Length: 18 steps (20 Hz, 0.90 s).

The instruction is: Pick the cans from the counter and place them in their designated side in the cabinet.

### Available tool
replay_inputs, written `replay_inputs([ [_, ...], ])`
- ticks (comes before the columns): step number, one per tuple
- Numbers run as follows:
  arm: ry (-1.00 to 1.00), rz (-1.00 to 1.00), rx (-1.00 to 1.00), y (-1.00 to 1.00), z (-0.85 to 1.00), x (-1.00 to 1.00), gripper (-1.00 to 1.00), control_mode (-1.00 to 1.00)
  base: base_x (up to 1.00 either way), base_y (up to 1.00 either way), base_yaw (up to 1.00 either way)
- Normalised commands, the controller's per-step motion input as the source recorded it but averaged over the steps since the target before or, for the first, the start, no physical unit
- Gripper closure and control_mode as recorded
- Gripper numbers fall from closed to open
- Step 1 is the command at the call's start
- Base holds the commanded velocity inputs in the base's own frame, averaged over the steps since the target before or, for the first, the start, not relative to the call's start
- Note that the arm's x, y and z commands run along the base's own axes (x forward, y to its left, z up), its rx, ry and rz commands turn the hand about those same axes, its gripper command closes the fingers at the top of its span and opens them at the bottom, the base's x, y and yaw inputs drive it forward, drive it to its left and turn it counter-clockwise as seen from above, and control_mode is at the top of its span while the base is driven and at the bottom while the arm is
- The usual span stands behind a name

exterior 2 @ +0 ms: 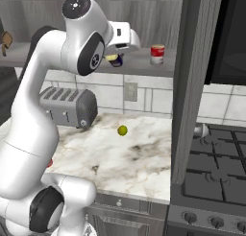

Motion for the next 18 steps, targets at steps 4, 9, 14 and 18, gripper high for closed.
replay_inputs([
  [4, 0.02, 0.00, 0.00, -0.02, -0.03, 0.18, 1.00, -1.00, 0.00, 0.00, 0.00],
  [9, 0.00, 0.00, 0.00, -0.02, -0.03, 0.17, 1.00, -1.00, 0.00, 0.00, 0.00],
  [14, 0.00, 0.00, 0.00, -0.03, -0.04, 0.18, 1.00, -1.00, 0.00, 0.00, 0.00],
  [18, 0.00, 0.00, 0.00, -0.04, -0.05, 0.19, 1.00, -1.00, 0.00, 0.00, 0.00],
])
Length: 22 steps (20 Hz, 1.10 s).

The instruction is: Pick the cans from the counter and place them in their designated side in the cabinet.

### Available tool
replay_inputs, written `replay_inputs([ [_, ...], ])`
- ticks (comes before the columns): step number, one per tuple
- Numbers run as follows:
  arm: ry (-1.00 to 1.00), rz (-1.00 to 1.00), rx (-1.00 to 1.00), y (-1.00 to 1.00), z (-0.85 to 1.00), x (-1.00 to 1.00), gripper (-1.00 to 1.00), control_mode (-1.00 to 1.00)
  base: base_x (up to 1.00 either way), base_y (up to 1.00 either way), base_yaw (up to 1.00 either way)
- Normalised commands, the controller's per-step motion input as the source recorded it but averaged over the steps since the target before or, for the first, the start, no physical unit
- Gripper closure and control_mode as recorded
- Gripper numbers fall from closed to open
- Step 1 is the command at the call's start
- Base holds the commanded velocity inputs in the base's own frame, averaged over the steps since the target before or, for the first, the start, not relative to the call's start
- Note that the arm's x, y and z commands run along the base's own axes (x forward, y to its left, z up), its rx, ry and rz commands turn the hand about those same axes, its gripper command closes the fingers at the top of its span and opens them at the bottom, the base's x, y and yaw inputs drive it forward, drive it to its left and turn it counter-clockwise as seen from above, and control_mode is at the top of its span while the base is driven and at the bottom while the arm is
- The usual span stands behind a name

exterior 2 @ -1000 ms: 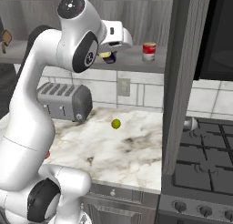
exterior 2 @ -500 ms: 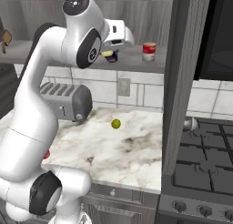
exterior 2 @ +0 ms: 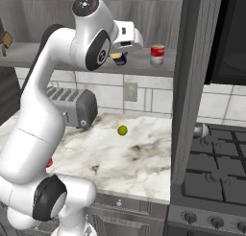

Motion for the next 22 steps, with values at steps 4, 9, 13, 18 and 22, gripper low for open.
replay_inputs([
  [4, 0.00, 0.00, 0.00, -0.03, -0.04, 0.19, 1.00, -1.00, 0.00, 0.00, 0.00],
  [9, 0.00, 0.00, 0.00, -0.03, -0.03, 0.18, 1.00, -1.00, 0.00, 0.00, 0.00],
  [13, 0.00, 0.00, 0.00, -0.04, -0.02, 0.18, 1.00, -1.00, 0.00, 0.00, 0.00],
  [18, 0.00, 0.00, 0.00, -0.07, -0.02, 0.16, 1.00, -1.00, 0.00, 0.00, 0.00],
  [22, 0.02, 0.00, 0.00, -0.05, -0.04, 0.15, 1.00, -1.00, 0.00, 0.00, 0.00],
])
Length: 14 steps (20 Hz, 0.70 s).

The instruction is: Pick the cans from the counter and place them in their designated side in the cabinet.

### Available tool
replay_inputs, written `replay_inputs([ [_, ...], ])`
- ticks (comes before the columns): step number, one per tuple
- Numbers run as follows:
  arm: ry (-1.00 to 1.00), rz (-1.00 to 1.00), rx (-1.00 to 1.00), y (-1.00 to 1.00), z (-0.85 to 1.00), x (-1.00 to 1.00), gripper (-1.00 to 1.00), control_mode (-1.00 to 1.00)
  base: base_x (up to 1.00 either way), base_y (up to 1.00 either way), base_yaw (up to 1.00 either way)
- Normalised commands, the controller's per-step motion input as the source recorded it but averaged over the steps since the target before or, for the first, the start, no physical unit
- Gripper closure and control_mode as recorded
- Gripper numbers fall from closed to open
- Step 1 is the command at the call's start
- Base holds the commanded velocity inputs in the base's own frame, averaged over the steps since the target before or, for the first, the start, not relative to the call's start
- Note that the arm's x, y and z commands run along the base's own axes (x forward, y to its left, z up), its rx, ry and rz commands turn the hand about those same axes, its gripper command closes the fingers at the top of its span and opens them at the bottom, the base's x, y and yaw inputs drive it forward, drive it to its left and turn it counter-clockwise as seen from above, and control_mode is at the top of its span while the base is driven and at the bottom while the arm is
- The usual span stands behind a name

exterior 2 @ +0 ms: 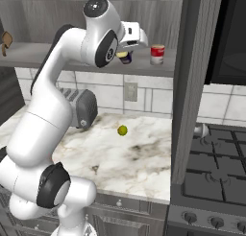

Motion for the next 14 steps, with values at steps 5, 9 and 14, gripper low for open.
replay_inputs([
  [5, 0.04, 0.00, 0.00, -0.01, -0.03, 0.15, 1.00, -1.00, 0.00, 0.00, 0.00],
  [9, 0.04, 0.00, 0.00, 0.00, -0.02, 0.13, 1.00, -1.00, 0.00, 0.00, 0.00],
  [14, 0.04, 0.00, 0.00, -0.01, -0.03, 0.16, 1.00, -1.00, 0.00, 0.00, 0.00],
])
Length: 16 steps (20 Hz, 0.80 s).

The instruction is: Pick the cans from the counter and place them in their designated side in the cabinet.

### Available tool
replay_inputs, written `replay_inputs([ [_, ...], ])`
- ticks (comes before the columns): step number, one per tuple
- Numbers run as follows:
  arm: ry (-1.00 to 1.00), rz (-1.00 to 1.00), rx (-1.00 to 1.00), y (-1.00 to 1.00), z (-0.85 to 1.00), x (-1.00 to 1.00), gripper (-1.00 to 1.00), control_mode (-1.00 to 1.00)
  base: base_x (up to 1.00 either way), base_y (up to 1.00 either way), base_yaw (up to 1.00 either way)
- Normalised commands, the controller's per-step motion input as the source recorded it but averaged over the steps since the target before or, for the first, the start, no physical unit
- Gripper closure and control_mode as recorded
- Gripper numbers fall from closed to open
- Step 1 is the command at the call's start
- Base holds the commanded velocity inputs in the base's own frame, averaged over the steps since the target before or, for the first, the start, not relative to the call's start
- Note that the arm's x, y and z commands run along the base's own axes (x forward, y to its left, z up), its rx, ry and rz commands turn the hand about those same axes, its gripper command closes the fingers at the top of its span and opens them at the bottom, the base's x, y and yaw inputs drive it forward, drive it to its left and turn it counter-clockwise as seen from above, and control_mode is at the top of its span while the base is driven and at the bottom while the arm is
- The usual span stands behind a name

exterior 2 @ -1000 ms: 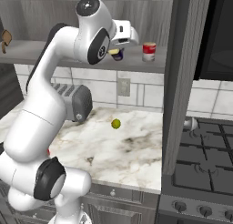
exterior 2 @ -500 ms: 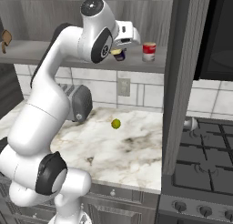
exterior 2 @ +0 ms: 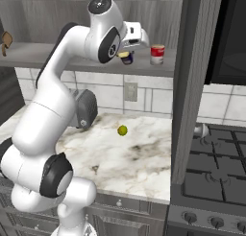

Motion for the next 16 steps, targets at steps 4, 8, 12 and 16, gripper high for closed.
replay_inputs([
  [4, 0.05, 0.00, 0.00, -0.07, -0.05, 0.17, 1.00, -1.00, 0.00, 0.00, 0.00],
  [8, 0.04, 0.00, 0.00, -0.07, -0.03, 0.15, 1.00, -1.00, 0.00, 0.00, 0.00],
  [12, 0.04, 0.00, 0.00, -0.07, -0.02, 0.14, 1.00, -1.00, 0.00, 0.00, 0.00],
  [16, 0.04, 0.00, 0.00, -0.06, -0.02, 0.16, 1.00, -1.00, 0.00, 0.00, 0.00],
])
